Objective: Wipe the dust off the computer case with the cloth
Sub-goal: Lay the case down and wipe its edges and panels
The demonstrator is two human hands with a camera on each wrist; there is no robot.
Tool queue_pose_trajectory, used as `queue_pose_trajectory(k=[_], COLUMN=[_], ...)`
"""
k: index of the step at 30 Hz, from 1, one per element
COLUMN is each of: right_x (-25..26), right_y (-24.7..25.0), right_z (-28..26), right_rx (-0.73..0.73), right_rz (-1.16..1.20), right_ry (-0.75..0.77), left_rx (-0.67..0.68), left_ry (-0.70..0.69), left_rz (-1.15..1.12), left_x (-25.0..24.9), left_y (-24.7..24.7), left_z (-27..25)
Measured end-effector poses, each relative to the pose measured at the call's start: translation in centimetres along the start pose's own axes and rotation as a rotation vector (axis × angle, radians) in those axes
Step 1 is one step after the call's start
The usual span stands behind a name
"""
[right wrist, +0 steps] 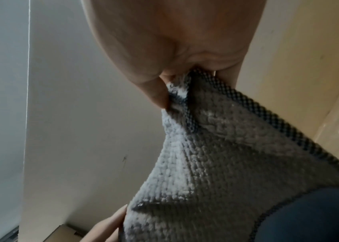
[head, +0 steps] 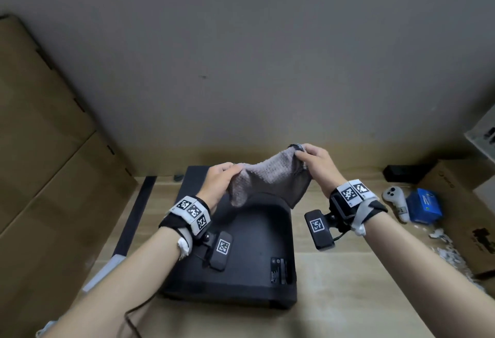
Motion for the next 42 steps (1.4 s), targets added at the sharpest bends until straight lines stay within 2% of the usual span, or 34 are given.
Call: queue_pose_trajectory(k=[3, 6, 9, 12, 14, 16, 18, 20, 27, 29, 32, 38, 40, 42], right_x=[0.5, -1.5, -5.6, -10.0, -12.0, -13.4, -14.0, -13.8, -12.7, -12.3, -12.3, -13.1, -13.3, -13.5], right_y=[-0.5, -1.0, -1.5, -2.3, -3.1, -3.8, -4.1, -4.2, -3.6, -3.3, -2.8, -2.4, -2.7, -2.9], right_z=[-0.4, -1.5, -3.4, -5.8, -7.4, -8.4, -8.8, -8.8, -7.6, -7.2, -6.1, -3.5, -2.9, -2.3], right_rx=[0.053, 0.133, 0.268, 0.414, 0.518, 0.583, 0.591, 0.586, 0.541, 0.528, 0.476, 0.269, 0.209, 0.133], right_rz=[0.018, -0.033, -0.113, -0.195, -0.244, -0.28, -0.289, -0.292, -0.295, -0.288, -0.257, -0.332, -0.416, -0.514], right_ry=[0.037, -0.007, -0.143, -0.272, -0.317, -0.336, -0.356, -0.337, -0.255, -0.262, -0.272, -0.173, -0.147, -0.12], left_rx=[0.059, 0.158, 0.316, 0.578, 0.66, 0.592, 0.457, 0.394, 0.65, 0.605, 0.491, 0.227, 0.167, 0.16], left_ry=[-0.046, -0.087, -0.038, 0.067, 0.124, 0.138, 0.086, 0.019, 0.028, 0.053, 0.132, 0.266, 0.296, 0.304], left_rz=[0.034, 0.107, 0.154, 0.341, 0.38, 0.368, 0.417, 0.532, 1.043, 1.024, 0.825, 0.461, 0.438, 0.522], left_x=[0.0, 1.2, 4.9, 9.3, 11.0, 11.4, 10.9, 10.1, 10.2, 10.9, 11.3, 11.3, 11.5, 11.7], left_y=[0.4, 1.0, 2.2, 3.2, 3.5, 3.8, 3.9, 3.2, -2.6, -2.7, -1.9, 0.7, 1.1, 1.3], left_z=[0.7, -0.7, -3.1, -6.2, -7.9, -8.4, -7.8, -7.1, -7.6, -7.7, -7.5, -6.4, -6.5, -6.8])
Point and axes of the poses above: each hand's wrist, its own z-axis towards the middle knuckle, its own y-axis out of the back of the hand, x = y × z, the point moved 4 cm from there along z, towards the middle knuckle, and after that the axes turned 7 degrees about -y, right-handed, at the moved point
